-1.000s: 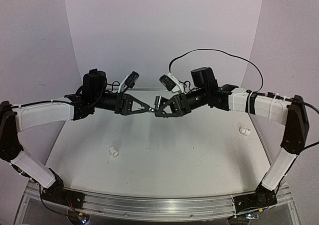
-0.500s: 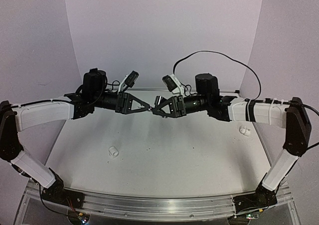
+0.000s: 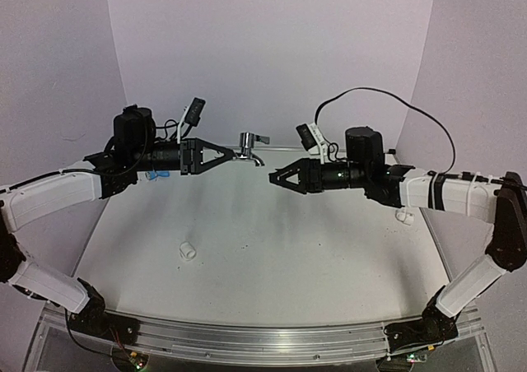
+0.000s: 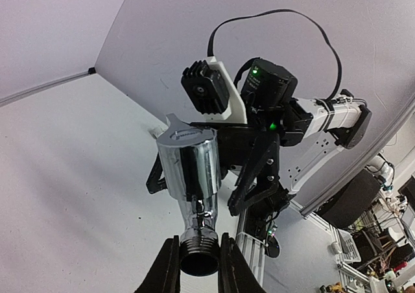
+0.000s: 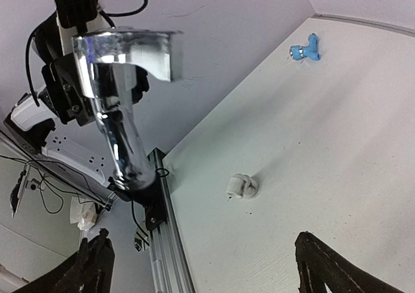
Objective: Install the water faucets
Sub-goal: Pass from the left arm to the right
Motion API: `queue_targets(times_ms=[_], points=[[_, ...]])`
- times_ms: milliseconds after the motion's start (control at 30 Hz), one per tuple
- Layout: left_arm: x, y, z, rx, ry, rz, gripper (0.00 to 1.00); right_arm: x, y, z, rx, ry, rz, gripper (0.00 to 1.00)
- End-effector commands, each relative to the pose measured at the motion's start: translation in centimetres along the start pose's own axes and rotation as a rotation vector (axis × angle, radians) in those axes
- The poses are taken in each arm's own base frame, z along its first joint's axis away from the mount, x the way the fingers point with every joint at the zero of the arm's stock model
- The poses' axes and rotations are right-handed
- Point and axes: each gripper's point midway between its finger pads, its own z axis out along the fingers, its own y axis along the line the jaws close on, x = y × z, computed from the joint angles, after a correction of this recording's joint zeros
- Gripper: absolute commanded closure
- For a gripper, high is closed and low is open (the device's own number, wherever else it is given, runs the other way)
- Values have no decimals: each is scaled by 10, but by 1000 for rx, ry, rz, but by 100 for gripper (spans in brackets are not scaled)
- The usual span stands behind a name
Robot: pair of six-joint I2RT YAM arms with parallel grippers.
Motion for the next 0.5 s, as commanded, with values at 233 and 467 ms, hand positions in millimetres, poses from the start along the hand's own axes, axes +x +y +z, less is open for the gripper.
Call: queue_targets(times_ms=[233,467], points=[[-22,-21,6,123,-53,43,100,-60,60,7,-370,-177,88,24],[-22,-20,6,126,-75,31,100,-53,71,23,-456,-166,89,65]])
